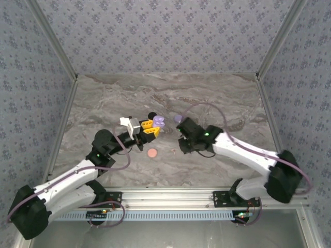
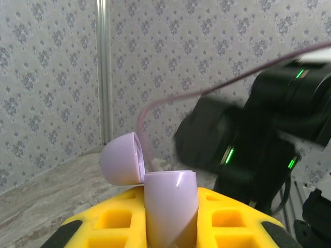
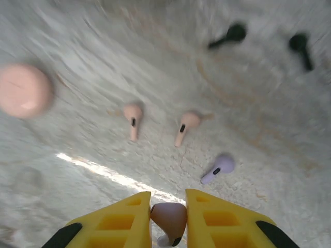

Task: Insert wireless bluetooth earbuds into charging case

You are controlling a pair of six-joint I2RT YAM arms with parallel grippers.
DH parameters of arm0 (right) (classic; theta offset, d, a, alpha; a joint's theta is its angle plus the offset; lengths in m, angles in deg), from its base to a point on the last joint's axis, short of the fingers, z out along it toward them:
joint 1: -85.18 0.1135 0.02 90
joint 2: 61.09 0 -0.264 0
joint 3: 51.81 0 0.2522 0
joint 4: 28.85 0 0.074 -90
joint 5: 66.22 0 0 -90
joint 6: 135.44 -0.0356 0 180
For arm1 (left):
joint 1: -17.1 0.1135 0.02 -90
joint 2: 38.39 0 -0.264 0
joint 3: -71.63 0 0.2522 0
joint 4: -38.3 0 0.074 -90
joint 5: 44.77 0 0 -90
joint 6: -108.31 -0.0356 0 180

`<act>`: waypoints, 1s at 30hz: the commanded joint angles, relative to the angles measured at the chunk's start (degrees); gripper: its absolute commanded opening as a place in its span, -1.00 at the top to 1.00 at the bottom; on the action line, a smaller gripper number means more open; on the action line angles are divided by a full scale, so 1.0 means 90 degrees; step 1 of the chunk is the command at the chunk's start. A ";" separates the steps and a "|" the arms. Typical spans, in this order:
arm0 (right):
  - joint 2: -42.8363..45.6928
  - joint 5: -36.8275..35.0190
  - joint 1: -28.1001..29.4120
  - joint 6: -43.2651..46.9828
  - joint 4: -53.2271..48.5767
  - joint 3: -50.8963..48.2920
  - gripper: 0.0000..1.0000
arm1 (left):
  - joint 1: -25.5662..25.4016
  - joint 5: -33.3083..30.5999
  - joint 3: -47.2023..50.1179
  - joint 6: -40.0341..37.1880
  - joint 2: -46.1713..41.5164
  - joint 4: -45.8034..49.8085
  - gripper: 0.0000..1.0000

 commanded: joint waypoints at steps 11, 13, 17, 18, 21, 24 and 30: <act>0.2049 0.0472 -0.0242 0.1583 0.1102 0.1014 0.56 | -0.0305 0.0144 -0.0464 0.0243 0.1125 -0.0904 1.00; 0.2018 0.0624 -0.0157 0.1670 0.1384 0.1159 0.56 | -0.0354 0.0155 -0.0517 0.0276 0.1291 -0.1004 1.00; 0.1848 0.0742 0.0113 0.1799 0.1944 0.1258 0.56 | -0.0411 0.0238 -0.0643 0.0316 0.1475 -0.1057 1.00; 0.1791 0.0752 0.0172 0.1831 0.2020 0.1251 0.56 | -0.0422 0.0242 -0.0663 0.0318 0.1499 -0.1059 1.00; 0.1598 0.0761 0.0314 0.1873 0.2163 0.1259 0.56 | -0.0434 0.0241 -0.0685 0.0339 0.1529 -0.1075 1.00; 0.1470 0.0746 0.0362 0.1845 0.2299 0.1212 0.56 | -0.0448 0.0241 -0.0685 0.0370 0.1527 -0.1115 1.00; 0.1387 0.0770 0.0374 0.1795 0.2467 0.1133 0.56 | -0.0457 0.0245 -0.0686 0.0380 0.1509 -0.1136 1.00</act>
